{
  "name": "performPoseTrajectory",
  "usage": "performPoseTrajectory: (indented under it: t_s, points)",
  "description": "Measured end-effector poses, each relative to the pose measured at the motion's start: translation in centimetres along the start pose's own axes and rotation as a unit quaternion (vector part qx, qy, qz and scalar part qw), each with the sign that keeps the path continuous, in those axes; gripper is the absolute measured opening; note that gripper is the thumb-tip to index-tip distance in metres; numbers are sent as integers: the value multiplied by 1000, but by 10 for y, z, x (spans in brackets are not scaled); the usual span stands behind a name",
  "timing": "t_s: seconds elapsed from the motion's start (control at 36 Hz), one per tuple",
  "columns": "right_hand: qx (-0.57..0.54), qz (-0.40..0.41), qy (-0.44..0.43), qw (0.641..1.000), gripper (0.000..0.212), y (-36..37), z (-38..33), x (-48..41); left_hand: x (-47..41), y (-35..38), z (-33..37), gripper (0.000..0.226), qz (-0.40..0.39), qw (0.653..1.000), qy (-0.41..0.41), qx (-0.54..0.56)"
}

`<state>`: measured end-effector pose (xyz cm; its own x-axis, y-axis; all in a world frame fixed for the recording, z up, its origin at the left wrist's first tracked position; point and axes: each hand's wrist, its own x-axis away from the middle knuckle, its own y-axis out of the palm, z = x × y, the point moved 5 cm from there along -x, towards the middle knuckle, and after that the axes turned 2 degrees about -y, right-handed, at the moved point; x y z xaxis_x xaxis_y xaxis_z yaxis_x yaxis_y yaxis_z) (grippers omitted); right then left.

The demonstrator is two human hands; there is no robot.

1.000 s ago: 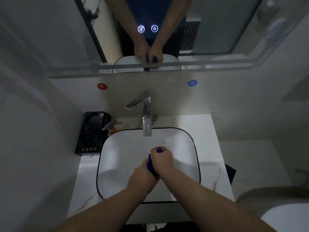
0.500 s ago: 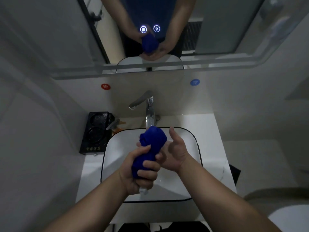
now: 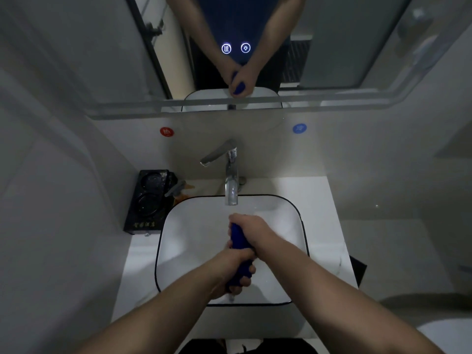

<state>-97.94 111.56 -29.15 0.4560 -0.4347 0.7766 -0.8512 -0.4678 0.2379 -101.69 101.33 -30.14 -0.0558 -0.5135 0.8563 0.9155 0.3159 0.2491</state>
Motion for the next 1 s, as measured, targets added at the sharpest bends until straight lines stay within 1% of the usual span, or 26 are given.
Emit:
performPoseTrajectory:
  t_s: [0.06,0.11,0.19,0.28,0.33,0.39,0.44,0.5,0.53,0.58,0.61,0.67,0.75,0.81,0.86,0.89,0.94,1.0]
  points:
    - [18,22,-7,1000,19,-1,0,0,-4,1,0,38,53,998,29,-23]
    - [63,43,-18,997,19,-3,0,-1,-9,1,-2,36,98,993,44,-54]
    - [145,71,-63,985,16,-5,-2,0,-23,-1,-2,23,156,977,45,-141]
    - [222,98,-118,963,23,-2,0,0,-34,-7,-3,7,180,954,98,-219]
    - [250,118,-124,953,28,-2,1,-2,-35,-13,-4,19,202,934,145,-256]
    - [213,127,-106,963,27,-4,2,-7,-33,-18,0,16,228,919,167,-275]
    - [160,132,-81,975,25,-7,4,-12,-39,-19,9,30,243,887,166,-356]
    - [99,143,-54,983,25,-9,8,-17,-42,-17,17,37,253,853,164,-426]
    - [77,155,-46,984,27,-9,11,-18,-42,-17,19,38,256,839,149,-456]
    - [68,179,-51,980,32,-10,12,-17,-39,-19,19,36,269,819,123,-491]
    - [70,190,-59,977,34,-9,12,-17,-37,-23,18,33,288,814,122,-490]
    - [75,200,-69,975,36,-9,11,-15,-33,-26,19,32,310,816,111,-476]
    - [74,191,-61,977,34,-11,8,-16,-29,-21,24,34,323,825,105,-452]
    - [67,177,-47,981,31,-13,4,-17,-27,-14,24,37,325,835,94,-433]
    - [33,157,-15,987,25,-17,2,-16,-23,-7,23,46,330,843,97,-413]
    - [3,137,8,991,22,-19,2,-15,-20,-3,23,49,331,851,105,-393]
    - [-37,75,33,996,16,-21,0,-8,-9,4,22,55,310,891,105,-314]
    - [-73,-3,29,997,22,-22,-3,1,7,8,23,56,269,926,99,-246]
